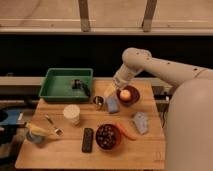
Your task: Place eraser in table surface
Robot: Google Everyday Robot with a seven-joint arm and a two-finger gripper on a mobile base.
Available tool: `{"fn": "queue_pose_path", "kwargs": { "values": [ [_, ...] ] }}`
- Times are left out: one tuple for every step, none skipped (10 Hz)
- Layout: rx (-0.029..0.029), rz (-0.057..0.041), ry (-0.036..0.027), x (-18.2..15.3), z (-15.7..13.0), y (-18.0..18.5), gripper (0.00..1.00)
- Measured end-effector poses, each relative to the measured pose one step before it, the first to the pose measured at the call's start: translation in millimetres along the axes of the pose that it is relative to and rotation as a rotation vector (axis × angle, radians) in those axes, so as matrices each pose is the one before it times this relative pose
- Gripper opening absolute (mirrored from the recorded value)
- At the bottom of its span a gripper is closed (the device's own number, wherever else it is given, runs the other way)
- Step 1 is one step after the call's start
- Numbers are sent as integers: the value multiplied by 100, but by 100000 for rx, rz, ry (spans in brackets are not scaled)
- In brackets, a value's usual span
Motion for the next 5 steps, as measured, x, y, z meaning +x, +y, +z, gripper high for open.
{"fn": "queue_pose_path", "kwargs": {
  "values": [
    [-61, -223, 47, -103, 50, 104, 76],
    [-236, -297, 54, -110, 95, 187, 76],
    [111, 154, -45, 46, -38, -99, 76],
    [25, 51, -53, 18, -39, -26, 76],
    [-274, -46, -154, -173, 41, 48, 76]
  ]
}}
